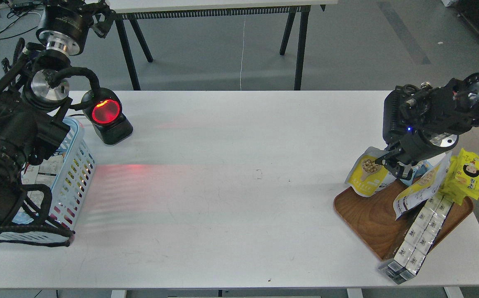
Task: Scan snack and place in basket
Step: 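Carry the yellow pouch toward the table center with the right gripper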
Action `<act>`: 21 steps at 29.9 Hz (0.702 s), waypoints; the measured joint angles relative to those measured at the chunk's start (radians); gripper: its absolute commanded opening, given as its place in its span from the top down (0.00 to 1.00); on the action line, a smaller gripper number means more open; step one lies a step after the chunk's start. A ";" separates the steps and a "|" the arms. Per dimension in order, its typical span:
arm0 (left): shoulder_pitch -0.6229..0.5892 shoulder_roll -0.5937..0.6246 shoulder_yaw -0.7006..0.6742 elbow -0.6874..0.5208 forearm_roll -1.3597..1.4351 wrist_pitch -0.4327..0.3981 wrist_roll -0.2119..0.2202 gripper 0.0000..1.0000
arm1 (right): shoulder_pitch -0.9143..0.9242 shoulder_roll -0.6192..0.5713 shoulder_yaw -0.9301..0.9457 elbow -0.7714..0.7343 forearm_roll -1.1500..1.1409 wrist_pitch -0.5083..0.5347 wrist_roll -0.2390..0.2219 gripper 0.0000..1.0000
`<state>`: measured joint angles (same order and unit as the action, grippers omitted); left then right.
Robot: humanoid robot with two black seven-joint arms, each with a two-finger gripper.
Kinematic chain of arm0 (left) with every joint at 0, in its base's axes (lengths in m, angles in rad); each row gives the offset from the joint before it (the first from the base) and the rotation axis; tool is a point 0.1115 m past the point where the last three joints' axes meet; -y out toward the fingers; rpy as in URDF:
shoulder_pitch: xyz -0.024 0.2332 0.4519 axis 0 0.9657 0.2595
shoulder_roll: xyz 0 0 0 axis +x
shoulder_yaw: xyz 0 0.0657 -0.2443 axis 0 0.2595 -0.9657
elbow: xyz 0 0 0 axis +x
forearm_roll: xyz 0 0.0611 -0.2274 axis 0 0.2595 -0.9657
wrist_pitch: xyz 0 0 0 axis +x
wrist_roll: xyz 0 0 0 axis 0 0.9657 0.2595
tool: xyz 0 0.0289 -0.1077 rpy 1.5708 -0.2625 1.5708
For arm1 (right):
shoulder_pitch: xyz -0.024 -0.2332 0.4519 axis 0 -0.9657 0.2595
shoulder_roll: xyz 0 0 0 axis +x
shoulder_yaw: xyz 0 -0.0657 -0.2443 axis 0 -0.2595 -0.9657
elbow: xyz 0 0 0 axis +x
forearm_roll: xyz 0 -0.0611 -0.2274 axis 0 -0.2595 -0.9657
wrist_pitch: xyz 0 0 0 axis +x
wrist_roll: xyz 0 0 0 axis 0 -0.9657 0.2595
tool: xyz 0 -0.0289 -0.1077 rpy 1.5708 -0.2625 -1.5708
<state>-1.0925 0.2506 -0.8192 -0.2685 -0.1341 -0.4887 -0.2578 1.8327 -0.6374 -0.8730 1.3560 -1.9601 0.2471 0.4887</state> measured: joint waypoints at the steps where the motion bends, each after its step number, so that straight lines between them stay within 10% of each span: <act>1: 0.000 0.001 0.000 0.000 0.000 0.000 0.000 0.00 | 0.014 0.000 0.001 0.002 0.003 -0.002 0.000 1.00; 21: -0.002 0.001 0.002 0.001 0.001 0.000 0.002 0.00 | 0.096 0.154 0.190 -0.018 0.189 -0.010 0.000 1.00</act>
<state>-1.0942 0.2517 -0.8176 -0.2679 -0.1335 -0.4887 -0.2563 1.9286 -0.4838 -0.6829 1.3385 -1.7713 0.2368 0.4887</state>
